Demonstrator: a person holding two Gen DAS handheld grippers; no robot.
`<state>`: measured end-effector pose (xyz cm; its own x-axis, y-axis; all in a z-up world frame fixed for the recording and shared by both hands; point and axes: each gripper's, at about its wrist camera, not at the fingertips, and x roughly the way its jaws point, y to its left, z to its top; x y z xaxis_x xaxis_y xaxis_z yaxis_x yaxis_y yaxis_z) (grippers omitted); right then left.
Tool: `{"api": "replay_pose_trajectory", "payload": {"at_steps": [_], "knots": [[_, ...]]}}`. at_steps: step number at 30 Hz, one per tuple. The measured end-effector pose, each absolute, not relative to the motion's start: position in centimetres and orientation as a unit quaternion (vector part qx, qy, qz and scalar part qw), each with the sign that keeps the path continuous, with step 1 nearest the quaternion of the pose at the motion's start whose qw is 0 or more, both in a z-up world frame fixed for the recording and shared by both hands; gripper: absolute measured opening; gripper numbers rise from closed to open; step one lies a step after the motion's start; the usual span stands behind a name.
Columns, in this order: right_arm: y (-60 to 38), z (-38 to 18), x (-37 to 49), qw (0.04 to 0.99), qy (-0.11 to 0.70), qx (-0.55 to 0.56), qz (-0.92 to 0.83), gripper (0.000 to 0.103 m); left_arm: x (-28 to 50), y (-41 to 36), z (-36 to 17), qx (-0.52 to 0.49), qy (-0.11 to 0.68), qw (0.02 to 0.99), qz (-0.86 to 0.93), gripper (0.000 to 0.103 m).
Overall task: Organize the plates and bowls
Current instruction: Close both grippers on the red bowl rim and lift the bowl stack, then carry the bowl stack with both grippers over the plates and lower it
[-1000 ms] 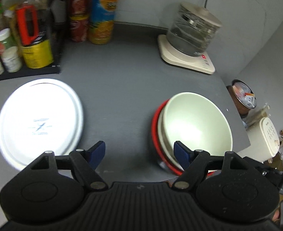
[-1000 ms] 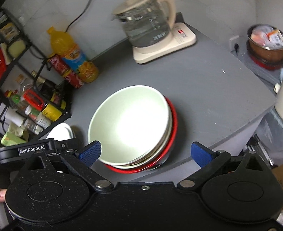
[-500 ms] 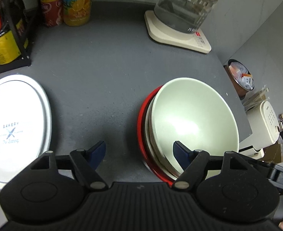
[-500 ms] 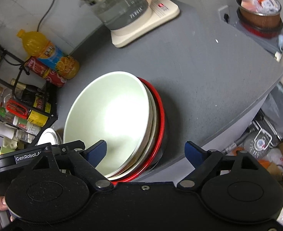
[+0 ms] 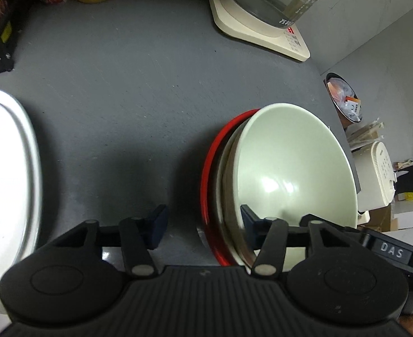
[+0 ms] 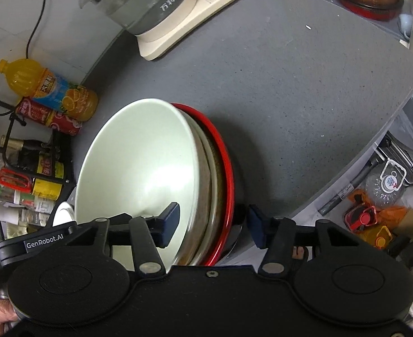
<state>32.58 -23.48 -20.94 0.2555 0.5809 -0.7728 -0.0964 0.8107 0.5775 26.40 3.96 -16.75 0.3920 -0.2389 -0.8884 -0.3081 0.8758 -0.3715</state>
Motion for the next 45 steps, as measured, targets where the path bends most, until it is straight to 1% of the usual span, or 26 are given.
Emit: {"api": "replay_pose_trajectory", "payload": {"at_steps": [4,9,11,12,13,24,36,38,45], "knots": [[-23.5,-21.5,32.8,0.758,0.575,0.223,0.212,0.048,26.9,4.3,-17.4,-0.265,0.555,0.789,0.010,0.045],[-23.1,-21.9,32.8,0.761,0.576,0.215,0.207,0.044,27.5,4.5,-18.1,-0.274,0.562,0.781,0.001,0.041],[-23.0,-21.8,32.7,0.764,0.573,0.204,0.214,0.043,27.7,4.4,-18.3,-0.279,0.563,0.778,-0.004,0.038],[-22.9,-21.7,32.6,0.764,0.573,0.201,0.217,0.043,27.8,4.5,-18.4,-0.285,0.562,0.776,-0.008,0.034],[-22.9,-21.6,32.5,0.763,0.573,0.203,0.220,0.043,27.9,4.6,-18.6,-0.290,0.561,0.775,-0.011,0.034],[-21.6,-19.1,32.6,0.774,0.549,0.195,0.248,0.042,26.8,5.5,-17.3,-0.289,0.543,0.788,-0.009,0.033],[-17.4,-15.9,32.5,0.765,0.536,0.172,0.312,0.042,24.0,8.7,-14.0,-0.316,0.499,0.806,0.033,0.033],[-16.7,-15.2,32.5,0.760,0.537,0.176,0.322,0.042,23.4,9.4,-13.5,-0.322,0.491,0.809,0.043,0.033],[-13.1,-11.6,31.6,0.763,0.510,0.134,0.374,0.043,20.4,11.9,-11.4,-0.344,0.459,0.815,0.081,0.033]]}}
